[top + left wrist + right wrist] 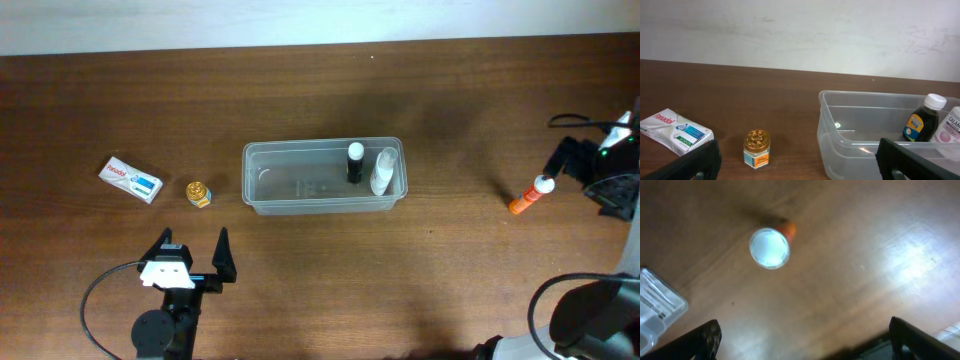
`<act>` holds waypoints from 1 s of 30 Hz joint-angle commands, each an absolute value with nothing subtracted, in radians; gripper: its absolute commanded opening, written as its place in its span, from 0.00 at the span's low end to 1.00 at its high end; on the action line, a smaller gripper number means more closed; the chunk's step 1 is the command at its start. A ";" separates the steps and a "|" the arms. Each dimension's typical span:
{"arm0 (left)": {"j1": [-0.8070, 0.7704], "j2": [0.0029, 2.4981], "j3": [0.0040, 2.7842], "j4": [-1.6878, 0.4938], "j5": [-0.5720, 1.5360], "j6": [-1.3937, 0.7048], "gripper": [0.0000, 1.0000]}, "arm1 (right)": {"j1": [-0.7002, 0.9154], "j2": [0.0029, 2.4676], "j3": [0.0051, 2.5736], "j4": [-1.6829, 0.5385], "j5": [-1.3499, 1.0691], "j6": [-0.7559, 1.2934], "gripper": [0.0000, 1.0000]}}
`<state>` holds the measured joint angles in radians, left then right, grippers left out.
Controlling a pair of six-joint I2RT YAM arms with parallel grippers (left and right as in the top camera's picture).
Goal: Pack container
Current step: 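Move the right gripper right to the orange tube and grasp it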
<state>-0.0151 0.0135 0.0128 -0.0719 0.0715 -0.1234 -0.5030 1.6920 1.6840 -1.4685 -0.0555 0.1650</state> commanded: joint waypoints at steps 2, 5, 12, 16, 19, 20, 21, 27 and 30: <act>-0.010 0.005 0.009 -0.076 0.075 -0.107 0.99 | -0.496 1.695 1.615 -1.403 -0.106 0.134 0.99; -0.010 0.005 0.009 -0.076 0.075 -0.107 0.99 | -0.497 1.695 1.563 -1.346 -0.106 0.135 0.99; -0.010 0.005 0.009 -0.076 0.075 -0.107 0.99 | -0.497 1.697 1.451 -1.214 -0.125 0.172 0.99; -0.010 0.005 0.009 -0.076 0.074 -0.107 0.99 | -0.497 1.697 1.402 -1.149 -0.128 0.194 0.99; -0.010 0.005 0.009 -0.076 0.075 -0.107 0.99 | -0.497 1.709 1.396 -1.132 -0.128 0.196 0.99; -0.010 0.005 0.009 -0.076 0.075 -0.107 0.99 | -0.497 1.717 1.396 -1.129 -0.128 0.196 0.99; -0.010 0.005 0.009 -0.076 0.075 -0.107 0.99 | -0.497 1.724 1.396 -1.125 -0.128 0.196 0.99; -0.010 0.005 0.009 -0.076 0.075 -0.107 0.99 | -0.497 1.785 1.396 -1.106 -0.141 0.196 0.91; -0.010 0.005 0.009 -0.076 0.075 -0.107 0.99 | -0.497 1.807 1.396 -1.094 -0.151 0.196 0.84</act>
